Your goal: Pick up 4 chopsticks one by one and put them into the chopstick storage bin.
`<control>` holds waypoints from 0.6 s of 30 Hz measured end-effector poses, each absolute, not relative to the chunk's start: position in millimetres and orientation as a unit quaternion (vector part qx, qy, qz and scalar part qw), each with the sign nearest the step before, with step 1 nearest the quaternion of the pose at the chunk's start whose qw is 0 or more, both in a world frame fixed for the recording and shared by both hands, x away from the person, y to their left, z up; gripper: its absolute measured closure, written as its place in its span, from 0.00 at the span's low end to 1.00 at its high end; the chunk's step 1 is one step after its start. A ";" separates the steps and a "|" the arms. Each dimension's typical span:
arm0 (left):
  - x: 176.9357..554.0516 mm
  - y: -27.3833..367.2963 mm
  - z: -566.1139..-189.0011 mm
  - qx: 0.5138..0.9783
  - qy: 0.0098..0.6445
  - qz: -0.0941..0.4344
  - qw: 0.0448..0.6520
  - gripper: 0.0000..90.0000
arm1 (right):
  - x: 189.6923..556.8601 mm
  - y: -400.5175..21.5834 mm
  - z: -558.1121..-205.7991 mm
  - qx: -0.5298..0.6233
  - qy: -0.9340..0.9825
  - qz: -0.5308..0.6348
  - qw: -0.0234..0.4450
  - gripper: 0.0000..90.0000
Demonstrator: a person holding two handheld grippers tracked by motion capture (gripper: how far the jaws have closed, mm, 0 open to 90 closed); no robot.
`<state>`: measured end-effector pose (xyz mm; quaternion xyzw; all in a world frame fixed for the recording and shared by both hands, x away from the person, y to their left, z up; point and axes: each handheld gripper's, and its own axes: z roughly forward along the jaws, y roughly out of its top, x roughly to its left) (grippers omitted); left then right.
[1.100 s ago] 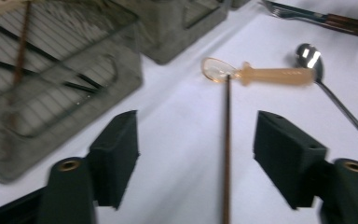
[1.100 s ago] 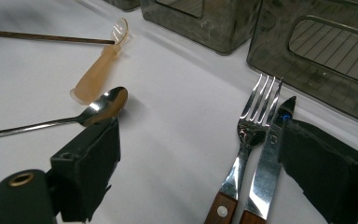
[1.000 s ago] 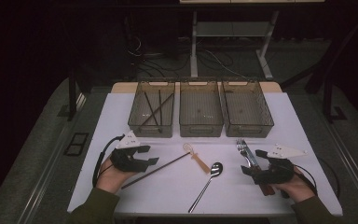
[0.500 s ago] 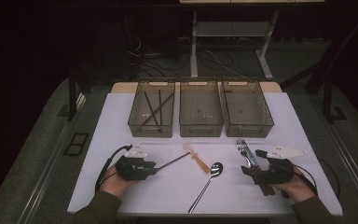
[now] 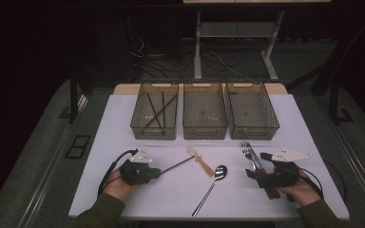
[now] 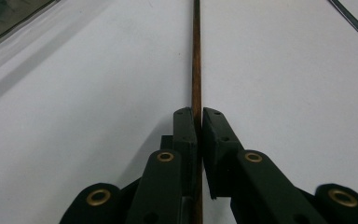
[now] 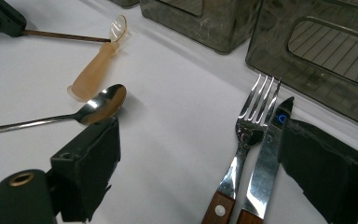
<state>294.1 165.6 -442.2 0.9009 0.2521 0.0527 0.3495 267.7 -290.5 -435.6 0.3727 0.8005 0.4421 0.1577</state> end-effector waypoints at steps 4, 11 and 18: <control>294.5 165.5 -441.9 0.903 0.248 0.054 0.346 0.94 | 267.5 -290.5 -435.6 0.374 0.801 0.440 0.157 0.15; 296.7 165.8 -442.0 0.901 0.254 0.047 0.350 0.94 | 267.7 -290.5 -435.7 0.373 0.801 0.441 0.157 0.15; 295.5 164.4 -437.8 0.897 0.265 0.037 0.352 0.94 | 267.4 -290.5 -435.3 0.372 0.801 0.442 0.158 0.15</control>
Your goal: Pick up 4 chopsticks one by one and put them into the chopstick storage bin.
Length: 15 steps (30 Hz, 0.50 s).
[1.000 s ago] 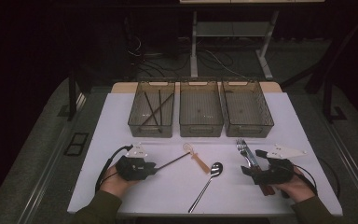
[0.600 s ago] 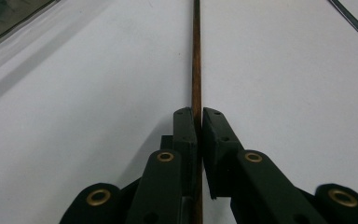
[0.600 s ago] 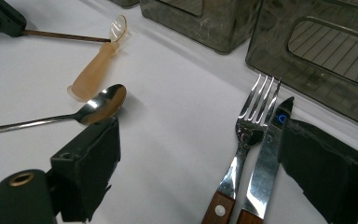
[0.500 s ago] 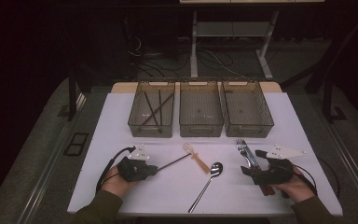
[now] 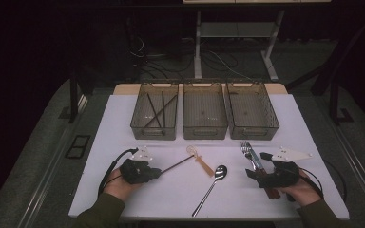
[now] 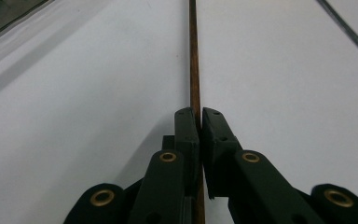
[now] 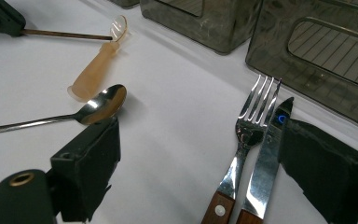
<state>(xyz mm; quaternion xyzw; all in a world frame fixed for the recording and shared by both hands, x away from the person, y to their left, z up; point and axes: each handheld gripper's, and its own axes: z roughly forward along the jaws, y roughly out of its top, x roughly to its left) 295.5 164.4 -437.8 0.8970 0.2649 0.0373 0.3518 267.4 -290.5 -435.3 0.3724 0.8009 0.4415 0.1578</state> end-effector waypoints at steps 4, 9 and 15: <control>295.7 163.3 -434.5 0.897 0.261 0.038 0.356 0.94 | 267.6 -290.5 -435.4 0.372 0.801 0.441 0.157 0.15; 295.0 164.4 -430.0 0.891 0.267 0.039 0.365 0.94 | 267.5 -290.6 -435.2 0.372 0.801 0.441 0.158 0.15; 294.5 167.8 -424.7 0.883 0.282 0.041 0.374 0.94 | 267.5 -290.4 -435.3 0.371 0.802 0.441 0.158 0.15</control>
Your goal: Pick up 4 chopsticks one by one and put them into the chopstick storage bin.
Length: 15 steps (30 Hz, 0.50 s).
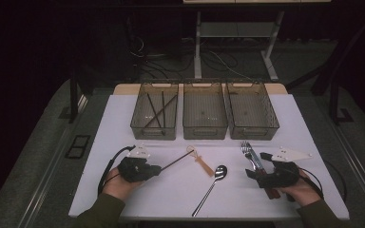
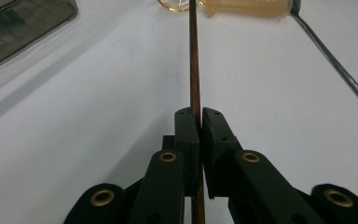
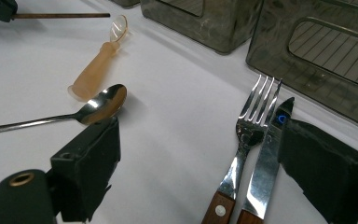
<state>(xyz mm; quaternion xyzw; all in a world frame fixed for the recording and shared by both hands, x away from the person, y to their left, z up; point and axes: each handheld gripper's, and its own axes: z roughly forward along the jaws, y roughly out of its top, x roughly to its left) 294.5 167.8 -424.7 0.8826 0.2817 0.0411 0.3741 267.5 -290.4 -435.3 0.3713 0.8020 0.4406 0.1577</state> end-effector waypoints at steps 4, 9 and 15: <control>295.7 170.0 -421.5 0.879 0.284 0.045 0.381 0.94 | 267.6 -290.5 -435.4 0.372 0.801 0.442 0.157 0.15; 297.8 172.2 -415.9 0.874 0.287 0.051 0.389 0.94 | 267.7 -290.0 -435.5 0.372 0.802 0.440 0.157 0.15; 302.7 176.5 -411.0 0.866 0.294 0.055 0.401 0.94 | 268.0 -289.8 -435.9 0.371 0.803 0.440 0.159 0.15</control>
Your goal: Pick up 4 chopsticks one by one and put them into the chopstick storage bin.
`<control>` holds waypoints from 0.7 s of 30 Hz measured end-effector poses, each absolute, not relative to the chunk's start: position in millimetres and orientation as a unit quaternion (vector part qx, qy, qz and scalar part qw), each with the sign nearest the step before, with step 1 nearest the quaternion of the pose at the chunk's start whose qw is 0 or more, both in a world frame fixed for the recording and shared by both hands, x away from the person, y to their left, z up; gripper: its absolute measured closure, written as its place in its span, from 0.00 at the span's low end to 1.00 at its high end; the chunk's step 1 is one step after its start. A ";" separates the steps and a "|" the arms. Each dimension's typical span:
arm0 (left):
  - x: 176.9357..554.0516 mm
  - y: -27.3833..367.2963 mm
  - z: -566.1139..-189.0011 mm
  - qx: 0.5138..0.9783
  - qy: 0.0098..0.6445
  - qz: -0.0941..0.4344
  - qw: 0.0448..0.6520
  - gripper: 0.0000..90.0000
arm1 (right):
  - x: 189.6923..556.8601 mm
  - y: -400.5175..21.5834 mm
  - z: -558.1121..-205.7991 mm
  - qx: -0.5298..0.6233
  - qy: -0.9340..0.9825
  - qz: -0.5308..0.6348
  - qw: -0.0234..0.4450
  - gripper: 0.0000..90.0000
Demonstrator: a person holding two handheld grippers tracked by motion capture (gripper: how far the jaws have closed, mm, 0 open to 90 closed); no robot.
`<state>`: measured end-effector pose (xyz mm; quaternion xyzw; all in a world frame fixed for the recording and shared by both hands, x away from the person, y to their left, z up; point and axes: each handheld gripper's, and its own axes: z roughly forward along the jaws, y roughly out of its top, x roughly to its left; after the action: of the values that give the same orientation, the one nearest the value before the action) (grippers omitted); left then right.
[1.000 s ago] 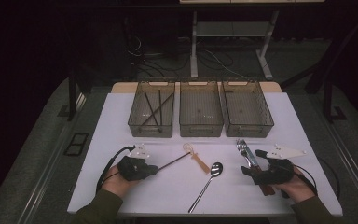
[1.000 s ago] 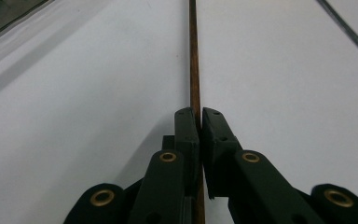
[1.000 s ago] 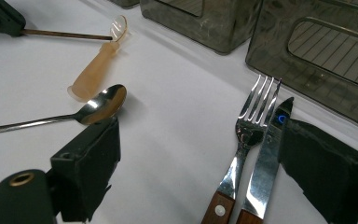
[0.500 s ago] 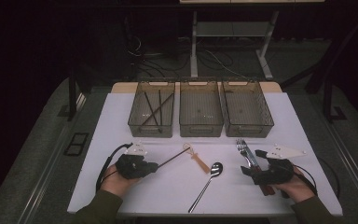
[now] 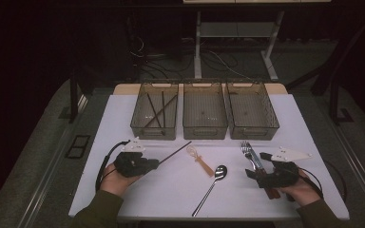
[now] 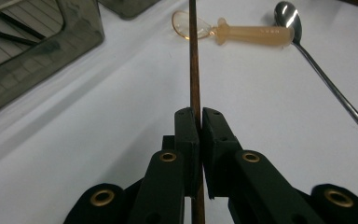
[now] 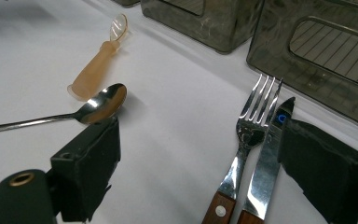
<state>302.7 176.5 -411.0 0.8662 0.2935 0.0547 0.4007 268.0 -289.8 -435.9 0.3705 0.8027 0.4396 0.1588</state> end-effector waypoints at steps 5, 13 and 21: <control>307.4 180.1 -406.6 0.860 0.296 0.059 0.411 0.94 | 267.9 -290.1 -435.6 0.373 0.802 0.440 0.157 0.15; 321.1 183.6 -396.0 0.847 0.306 0.067 0.429 0.94 | 268.9 -291.5 -435.6 0.373 0.800 0.442 0.159 0.15; 342.3 183.9 -379.6 0.832 0.318 0.079 0.447 0.94 | 269.0 -292.2 -435.7 0.376 0.798 0.443 0.159 0.15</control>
<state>342.3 183.9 -379.6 0.8322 0.3179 0.0791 0.4474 269.0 -292.2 -435.7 0.3764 0.7983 0.4425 0.1586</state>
